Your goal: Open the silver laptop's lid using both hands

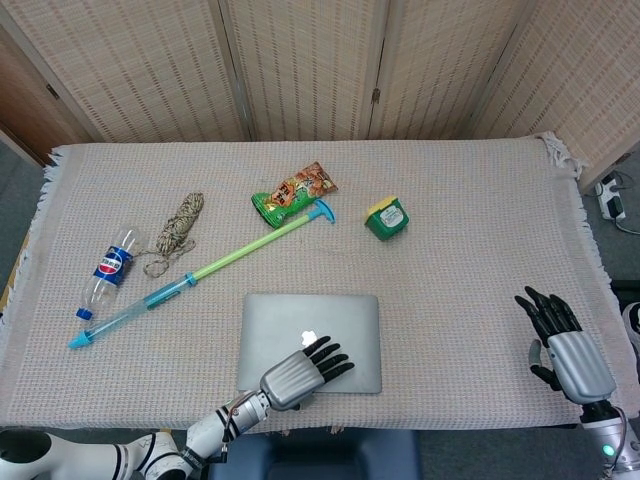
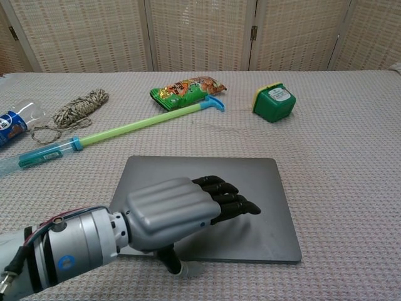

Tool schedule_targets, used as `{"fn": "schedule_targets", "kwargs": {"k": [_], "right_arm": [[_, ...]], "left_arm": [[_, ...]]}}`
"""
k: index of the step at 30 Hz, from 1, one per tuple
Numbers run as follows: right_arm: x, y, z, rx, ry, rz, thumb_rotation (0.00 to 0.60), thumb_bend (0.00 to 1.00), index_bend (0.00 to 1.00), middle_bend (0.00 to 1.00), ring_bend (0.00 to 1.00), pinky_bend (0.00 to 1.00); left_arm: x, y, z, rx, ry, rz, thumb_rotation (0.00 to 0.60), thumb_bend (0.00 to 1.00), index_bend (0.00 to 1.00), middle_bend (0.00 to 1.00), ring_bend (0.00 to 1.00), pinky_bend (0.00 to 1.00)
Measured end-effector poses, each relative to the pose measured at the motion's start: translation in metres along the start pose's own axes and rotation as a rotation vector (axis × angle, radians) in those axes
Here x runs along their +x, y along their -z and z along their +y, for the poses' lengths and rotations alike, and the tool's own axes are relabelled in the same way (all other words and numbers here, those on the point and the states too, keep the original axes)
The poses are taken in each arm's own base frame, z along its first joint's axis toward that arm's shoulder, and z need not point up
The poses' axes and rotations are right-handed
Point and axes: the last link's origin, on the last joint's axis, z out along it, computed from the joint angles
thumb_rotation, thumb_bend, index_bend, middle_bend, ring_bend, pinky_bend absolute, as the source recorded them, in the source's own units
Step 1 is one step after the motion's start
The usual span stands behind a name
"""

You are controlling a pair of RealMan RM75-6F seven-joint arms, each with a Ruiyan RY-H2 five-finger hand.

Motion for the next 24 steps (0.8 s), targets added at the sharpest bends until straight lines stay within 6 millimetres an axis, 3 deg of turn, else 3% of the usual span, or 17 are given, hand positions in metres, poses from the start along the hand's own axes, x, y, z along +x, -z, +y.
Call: {"fn": "schedule_targets", "kwargs": {"k": [24], "right_arm": [[-0.002, 0.003, -0.002, -0.001, -0.002, -0.008, 0.6, 0.87, 0.0, 0.0, 0.06, 0.0]], "left_arm": [[-0.008, -0.006, -0.011, 0.083, 0.033, 0.055, 0.6, 0.34, 0.16, 0.14, 0.07, 0.0]]}}
